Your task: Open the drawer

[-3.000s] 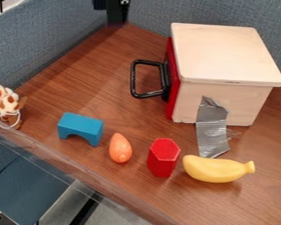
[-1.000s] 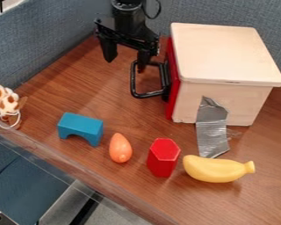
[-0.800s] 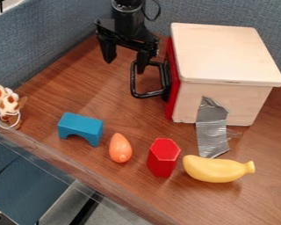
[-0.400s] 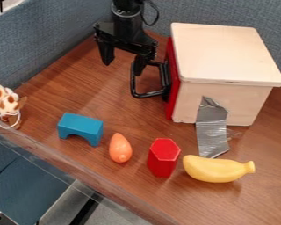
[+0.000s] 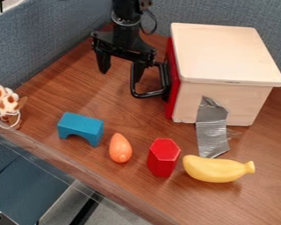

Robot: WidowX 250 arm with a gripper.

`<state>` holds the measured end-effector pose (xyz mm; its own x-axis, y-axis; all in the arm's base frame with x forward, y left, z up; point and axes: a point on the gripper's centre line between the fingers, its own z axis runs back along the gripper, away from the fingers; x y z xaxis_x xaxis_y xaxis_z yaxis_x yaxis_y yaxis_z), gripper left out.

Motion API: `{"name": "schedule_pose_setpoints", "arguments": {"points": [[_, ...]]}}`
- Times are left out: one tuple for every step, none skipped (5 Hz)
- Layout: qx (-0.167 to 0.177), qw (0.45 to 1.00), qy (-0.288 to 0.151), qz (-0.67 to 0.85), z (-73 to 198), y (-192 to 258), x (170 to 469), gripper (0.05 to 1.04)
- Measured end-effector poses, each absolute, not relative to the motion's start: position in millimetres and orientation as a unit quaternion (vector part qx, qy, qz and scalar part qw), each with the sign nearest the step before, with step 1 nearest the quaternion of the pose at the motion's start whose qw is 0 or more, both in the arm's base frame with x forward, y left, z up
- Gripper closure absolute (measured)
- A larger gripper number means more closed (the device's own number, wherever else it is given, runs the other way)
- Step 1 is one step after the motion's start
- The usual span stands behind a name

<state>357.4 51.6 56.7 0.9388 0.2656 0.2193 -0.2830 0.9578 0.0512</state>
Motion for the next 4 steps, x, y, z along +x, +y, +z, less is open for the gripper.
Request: {"name": "schedule_pose_setpoints", "arguments": {"points": [[0.041, 0.983, -0.104, 0.148, 55.5, 51.4, 357.1, 0.084], [0.042, 0.982, -0.095, 0.161, 48.7, 51.7, 356.1, 0.083], [0.045, 0.981, -0.092, 0.166, 46.9, 51.8, 356.7, 0.083], [0.048, 0.981, -0.086, 0.169, 41.7, 51.2, 356.7, 0.132]]}}
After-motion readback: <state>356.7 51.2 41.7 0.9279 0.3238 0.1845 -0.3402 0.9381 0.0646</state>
